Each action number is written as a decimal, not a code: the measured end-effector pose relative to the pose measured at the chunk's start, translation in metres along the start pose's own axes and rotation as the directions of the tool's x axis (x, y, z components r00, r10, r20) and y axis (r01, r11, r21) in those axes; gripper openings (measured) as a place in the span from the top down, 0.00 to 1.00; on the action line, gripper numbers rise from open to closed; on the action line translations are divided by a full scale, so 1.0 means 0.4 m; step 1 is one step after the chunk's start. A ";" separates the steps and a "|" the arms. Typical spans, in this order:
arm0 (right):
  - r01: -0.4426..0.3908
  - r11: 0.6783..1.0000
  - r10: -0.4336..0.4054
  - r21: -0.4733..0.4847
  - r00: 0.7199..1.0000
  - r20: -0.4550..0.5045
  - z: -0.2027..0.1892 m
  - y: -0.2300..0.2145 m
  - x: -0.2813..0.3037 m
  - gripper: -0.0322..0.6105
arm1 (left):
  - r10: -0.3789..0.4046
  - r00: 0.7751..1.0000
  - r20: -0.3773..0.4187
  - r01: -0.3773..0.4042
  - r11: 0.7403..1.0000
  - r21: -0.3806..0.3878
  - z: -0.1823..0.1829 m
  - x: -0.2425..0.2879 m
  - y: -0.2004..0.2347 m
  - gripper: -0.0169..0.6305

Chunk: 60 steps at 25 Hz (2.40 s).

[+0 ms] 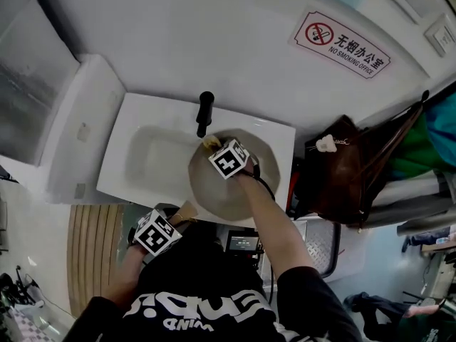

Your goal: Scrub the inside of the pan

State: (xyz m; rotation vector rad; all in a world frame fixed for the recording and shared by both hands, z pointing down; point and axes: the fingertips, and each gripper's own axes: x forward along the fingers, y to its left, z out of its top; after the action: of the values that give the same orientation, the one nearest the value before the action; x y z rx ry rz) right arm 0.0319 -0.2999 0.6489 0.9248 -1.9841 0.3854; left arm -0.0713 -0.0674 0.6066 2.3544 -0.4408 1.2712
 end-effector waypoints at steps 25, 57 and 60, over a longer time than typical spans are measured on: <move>0.259 0.941 -0.298 -0.217 0.939 -0.169 -0.140 -0.243 -0.150 0.83 | 0.018 1.000 -0.016 -0.018 1.000 0.016 -0.021 0.008 0.022 0.71; -0.042 0.940 -0.084 -0.340 0.934 -0.347 -0.428 0.018 -0.399 0.83 | 0.036 0.999 -0.014 -0.036 0.999 0.006 -0.012 0.001 0.018 0.71; -0.105 0.945 -0.013 -0.309 0.934 -0.357 -0.435 0.079 -0.403 0.83 | 0.038 0.999 -0.013 -0.038 0.999 0.005 -0.011 0.000 0.018 0.71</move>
State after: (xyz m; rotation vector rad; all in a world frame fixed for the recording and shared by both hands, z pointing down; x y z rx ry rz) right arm 0.1648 -0.1037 0.6158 0.5539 -1.6711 0.2230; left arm -0.0777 -0.0713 0.6101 2.3502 -0.4813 1.3057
